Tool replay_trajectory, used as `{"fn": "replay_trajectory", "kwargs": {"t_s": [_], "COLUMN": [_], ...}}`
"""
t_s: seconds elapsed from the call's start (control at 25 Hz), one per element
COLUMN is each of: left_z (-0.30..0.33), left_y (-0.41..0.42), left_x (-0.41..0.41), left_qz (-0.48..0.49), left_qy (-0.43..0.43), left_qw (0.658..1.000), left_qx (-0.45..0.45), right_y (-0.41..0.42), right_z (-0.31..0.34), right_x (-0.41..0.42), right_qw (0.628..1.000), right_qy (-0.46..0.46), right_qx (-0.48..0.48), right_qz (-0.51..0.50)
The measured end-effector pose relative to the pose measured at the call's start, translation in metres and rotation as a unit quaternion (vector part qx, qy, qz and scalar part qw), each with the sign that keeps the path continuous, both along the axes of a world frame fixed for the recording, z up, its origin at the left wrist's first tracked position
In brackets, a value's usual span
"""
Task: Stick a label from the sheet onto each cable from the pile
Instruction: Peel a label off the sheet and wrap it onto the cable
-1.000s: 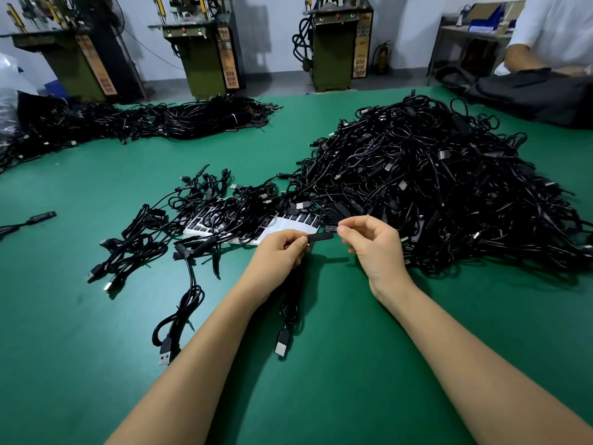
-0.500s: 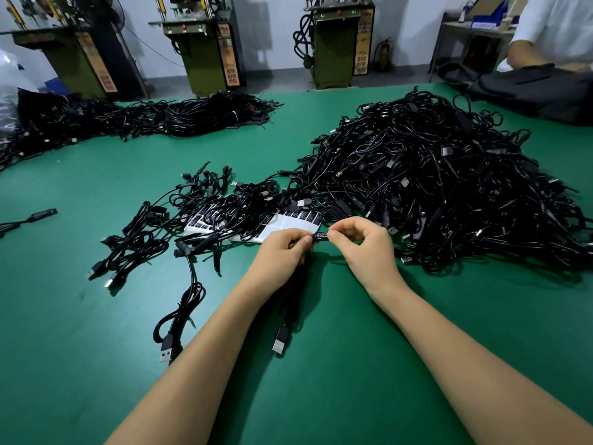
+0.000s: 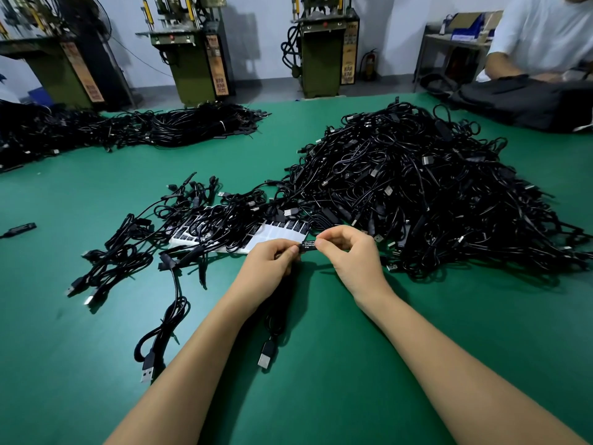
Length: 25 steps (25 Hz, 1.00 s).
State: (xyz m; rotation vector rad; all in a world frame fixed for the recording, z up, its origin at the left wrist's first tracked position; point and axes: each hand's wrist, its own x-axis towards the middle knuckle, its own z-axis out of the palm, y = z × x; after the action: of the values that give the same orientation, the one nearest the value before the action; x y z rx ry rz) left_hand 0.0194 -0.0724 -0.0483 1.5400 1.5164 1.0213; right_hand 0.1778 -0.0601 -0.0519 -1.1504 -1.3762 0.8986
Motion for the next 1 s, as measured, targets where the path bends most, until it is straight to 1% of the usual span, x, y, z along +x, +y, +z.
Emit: {"fn": "replay_trajectory", "kwargs": {"t_s": [0.88, 1.0], "left_z": [0.0021, 0.0027], "left_y": [0.0001, -0.0006], "left_x": [0.0032, 0.0031], "left_qz": [0.005, 0.004], "left_qy": [0.000, -0.009], "left_qw": [1.000, 1.000], "left_qx": [0.021, 0.017], "right_y": [0.0007, 0.0014], "right_z": [0.0005, 0.0006], "right_x": [0.0014, 0.0016], "right_qw": [1.000, 1.000], "right_qy": [-0.008, 0.006], "right_qx": [-0.003, -0.016], "right_qz": [0.005, 0.001]}}
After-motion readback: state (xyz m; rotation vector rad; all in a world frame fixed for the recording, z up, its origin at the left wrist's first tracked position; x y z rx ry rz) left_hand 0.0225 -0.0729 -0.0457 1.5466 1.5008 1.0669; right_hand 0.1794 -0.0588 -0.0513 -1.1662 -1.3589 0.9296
